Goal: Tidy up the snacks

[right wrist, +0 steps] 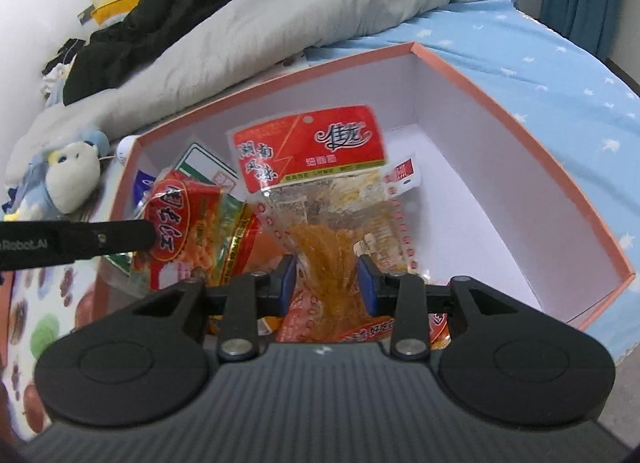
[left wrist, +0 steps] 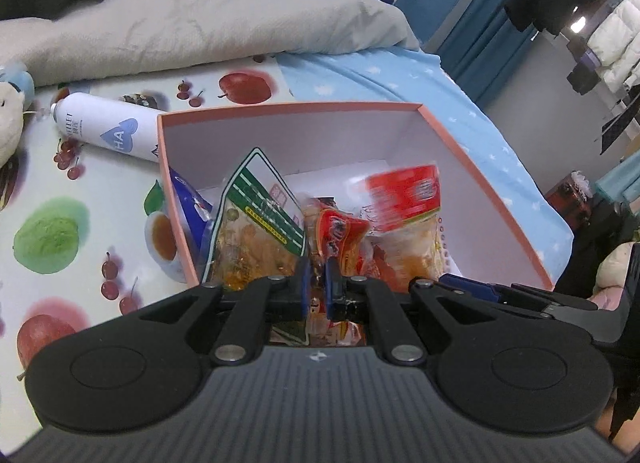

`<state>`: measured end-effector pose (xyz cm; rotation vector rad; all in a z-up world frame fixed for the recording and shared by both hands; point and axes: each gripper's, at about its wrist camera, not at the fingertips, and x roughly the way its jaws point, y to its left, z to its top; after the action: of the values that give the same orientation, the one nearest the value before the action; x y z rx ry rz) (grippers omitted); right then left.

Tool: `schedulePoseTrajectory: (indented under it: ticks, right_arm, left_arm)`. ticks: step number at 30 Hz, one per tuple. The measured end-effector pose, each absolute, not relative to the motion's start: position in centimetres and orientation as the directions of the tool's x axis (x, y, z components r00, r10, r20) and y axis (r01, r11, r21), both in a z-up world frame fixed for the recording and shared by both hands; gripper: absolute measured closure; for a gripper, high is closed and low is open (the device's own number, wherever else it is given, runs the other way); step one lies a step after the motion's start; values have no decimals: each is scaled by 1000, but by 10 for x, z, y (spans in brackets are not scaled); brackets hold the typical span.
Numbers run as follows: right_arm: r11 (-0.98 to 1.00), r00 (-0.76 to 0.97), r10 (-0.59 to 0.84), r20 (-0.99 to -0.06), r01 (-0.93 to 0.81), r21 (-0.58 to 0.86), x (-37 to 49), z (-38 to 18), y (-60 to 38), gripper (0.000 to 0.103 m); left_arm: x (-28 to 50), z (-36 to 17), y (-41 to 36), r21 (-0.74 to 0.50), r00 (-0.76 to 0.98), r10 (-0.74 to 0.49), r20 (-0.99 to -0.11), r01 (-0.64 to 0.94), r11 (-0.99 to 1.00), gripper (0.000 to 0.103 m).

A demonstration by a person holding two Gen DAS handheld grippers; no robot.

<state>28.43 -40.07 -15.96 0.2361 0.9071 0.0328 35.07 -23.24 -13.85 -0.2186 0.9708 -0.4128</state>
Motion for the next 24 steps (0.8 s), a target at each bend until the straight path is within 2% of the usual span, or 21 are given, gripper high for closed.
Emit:
schedulePoseTrajectory:
  ticks: [1,2,3,4,5,12,20,24]
  right_arm:
    - [972,616,133,-776,72,224,285,-159,-401,66]
    - [971,616,134,-776,76,229,284,-157,-401,63]
    - [969,619,137,-773,80,236,283,-155,-401,51]
    - [967,624,138,-769,83,241,283,-153,-401,40]
    - [966,635,140,-760,81,246,281,-150,-402,38]
    - [970,697,112,-708,78,230,260,-113,-399,40]
    - [972,793,78,-604,73,221,220,-46,-387,40]
    - [975,833,62,-549,66,210,195,-15,-376,40]
  left_arm:
    - [351,-138,-233,-350,491,-426,-760,243,905,93]
    - [351,-138,-234,-333,482,-414,-773,247,910,86]
    - [349,-133,-235,-323,481,-406,-777,248,913,73]
    - [347,-131,-233,-315,486,-398,-778,247,916,67]
    - [345,-126,-232,-312,495,-399,-772,253,916,59]
    - [320,-77,-217,-294,566,-408,-717,286,912,57]
    - [271,-7,-198,-258,651,-428,-627,345,903,57]
    - [239,25,-190,-233,683,-447,-578,386,892,49]
